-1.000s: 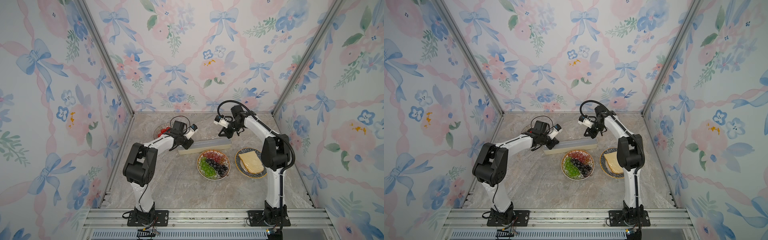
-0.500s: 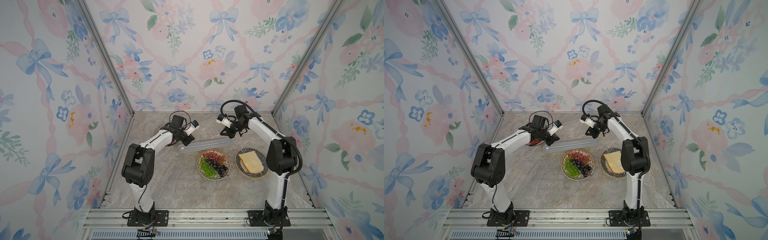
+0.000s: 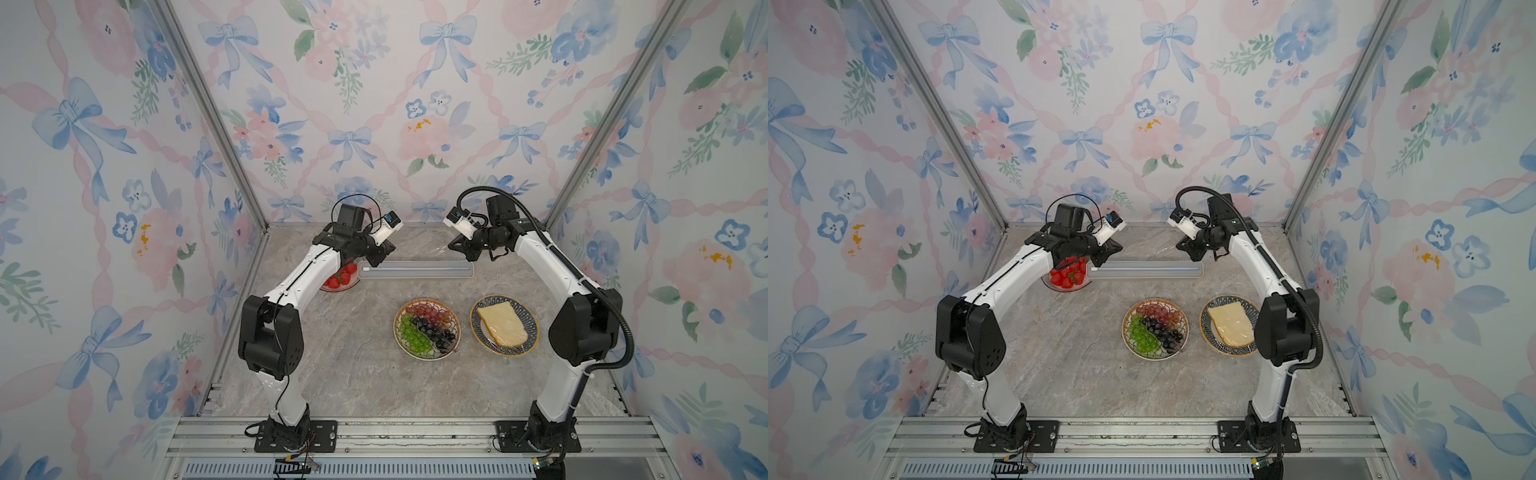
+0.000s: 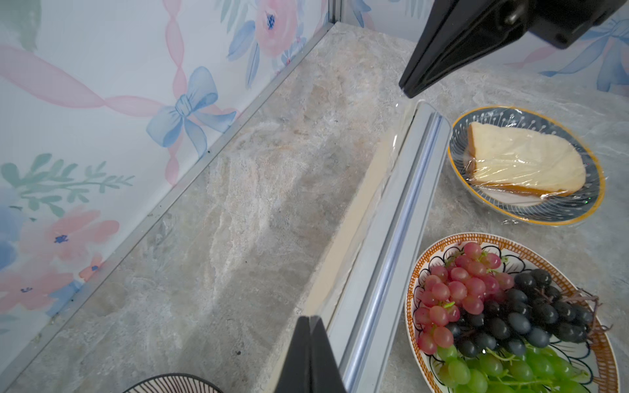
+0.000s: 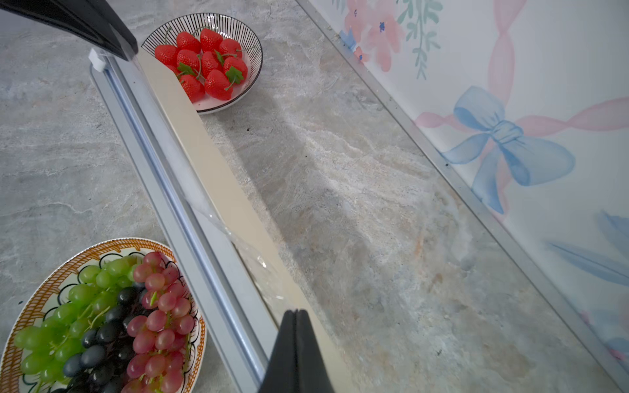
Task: Wrap the plate with plastic wrap
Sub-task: Pull the plastic wrap from the plastic wrap cutting box.
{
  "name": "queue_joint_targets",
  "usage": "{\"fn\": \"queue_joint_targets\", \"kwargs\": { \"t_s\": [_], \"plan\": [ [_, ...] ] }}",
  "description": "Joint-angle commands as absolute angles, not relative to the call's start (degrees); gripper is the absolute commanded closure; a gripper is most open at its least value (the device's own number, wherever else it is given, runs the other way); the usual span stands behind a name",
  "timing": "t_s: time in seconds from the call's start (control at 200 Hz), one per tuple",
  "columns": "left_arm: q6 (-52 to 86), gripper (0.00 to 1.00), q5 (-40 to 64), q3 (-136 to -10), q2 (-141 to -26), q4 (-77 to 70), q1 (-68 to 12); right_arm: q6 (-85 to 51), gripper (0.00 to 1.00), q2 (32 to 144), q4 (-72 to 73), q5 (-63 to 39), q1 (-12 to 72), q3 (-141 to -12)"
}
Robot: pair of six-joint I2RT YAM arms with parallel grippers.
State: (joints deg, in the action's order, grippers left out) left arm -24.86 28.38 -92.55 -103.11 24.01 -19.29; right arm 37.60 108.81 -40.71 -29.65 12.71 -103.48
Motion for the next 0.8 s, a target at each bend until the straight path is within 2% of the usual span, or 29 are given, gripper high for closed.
{"fn": "queue_joint_targets", "kwargs": {
  "t_s": [0.0,0.315,0.795],
  "plan": [
    [-24.0,1.00,29.9,-97.2,-102.7,22.9,-18.6,36.4,1.00,105.2,-38.7,-29.1,11.7,-106.6],
    [-22.3,1.00,31.8,-102.9,-104.2,22.9,-18.6,36.1,1.00,101.8,-36.6,-27.3,10.9,-107.3],
    [-21.8,1.00,33.0,-105.3,-104.8,22.9,-18.7,35.1,1.00,100.3,-36.3,-25.1,10.6,-108.7]
  ]
}}
